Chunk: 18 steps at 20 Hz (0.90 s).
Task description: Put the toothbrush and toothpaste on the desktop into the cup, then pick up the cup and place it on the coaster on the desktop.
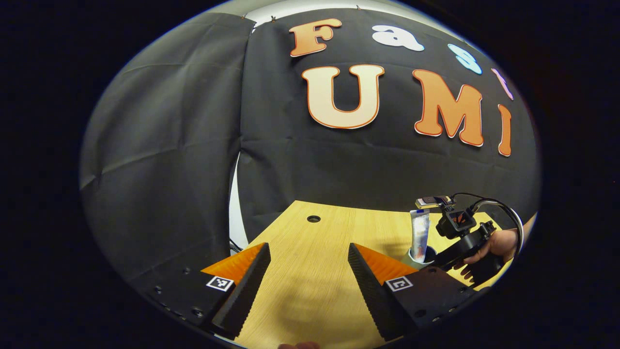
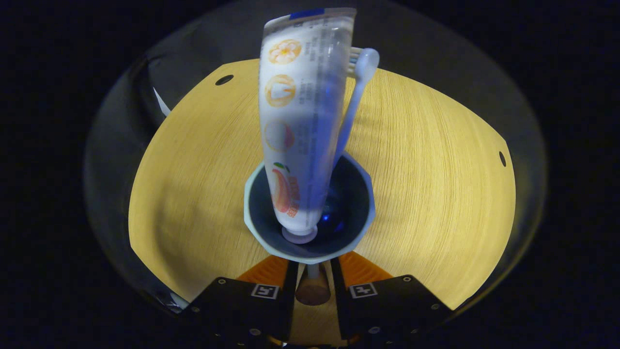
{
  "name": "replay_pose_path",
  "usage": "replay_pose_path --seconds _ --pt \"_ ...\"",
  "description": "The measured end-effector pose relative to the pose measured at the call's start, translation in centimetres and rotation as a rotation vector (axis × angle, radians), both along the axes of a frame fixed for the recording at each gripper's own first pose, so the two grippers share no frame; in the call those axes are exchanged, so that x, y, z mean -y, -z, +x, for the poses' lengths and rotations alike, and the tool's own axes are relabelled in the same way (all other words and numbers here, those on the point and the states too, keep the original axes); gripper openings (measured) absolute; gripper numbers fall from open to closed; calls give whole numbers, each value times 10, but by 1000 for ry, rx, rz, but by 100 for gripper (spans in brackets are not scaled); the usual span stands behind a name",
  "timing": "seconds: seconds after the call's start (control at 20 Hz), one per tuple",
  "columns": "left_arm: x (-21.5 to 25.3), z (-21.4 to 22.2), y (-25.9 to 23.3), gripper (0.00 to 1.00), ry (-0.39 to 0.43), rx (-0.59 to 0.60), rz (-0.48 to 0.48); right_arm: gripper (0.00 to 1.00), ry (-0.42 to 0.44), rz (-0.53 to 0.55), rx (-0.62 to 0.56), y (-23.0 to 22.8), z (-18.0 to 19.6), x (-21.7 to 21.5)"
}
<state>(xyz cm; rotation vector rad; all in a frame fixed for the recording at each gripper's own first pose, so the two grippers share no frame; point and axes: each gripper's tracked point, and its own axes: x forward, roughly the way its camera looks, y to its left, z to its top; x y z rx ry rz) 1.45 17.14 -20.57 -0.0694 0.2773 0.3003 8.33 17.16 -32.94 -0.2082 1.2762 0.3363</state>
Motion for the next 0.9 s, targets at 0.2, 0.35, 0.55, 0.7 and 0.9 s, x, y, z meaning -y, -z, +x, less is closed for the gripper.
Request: replay_pose_path --seconds 0.2,0.35,0.55,0.7,0.9 --pt "18 11 -3 98 42 -1 0 67 39 42 23 -20 -2 2" --pt "36 23 -6 98 81 1 -8 77 87 77 76 -49 -1 9" --pt "72 41 -24 98 161 28 -5 78 149 119 209 -106 5 36" --pt "106 57 -44 98 231 60 -27 78 205 129 363 -157 18 70" --pt "146 74 -82 98 301 117 -28 78 245 117 599 -225 32 115"
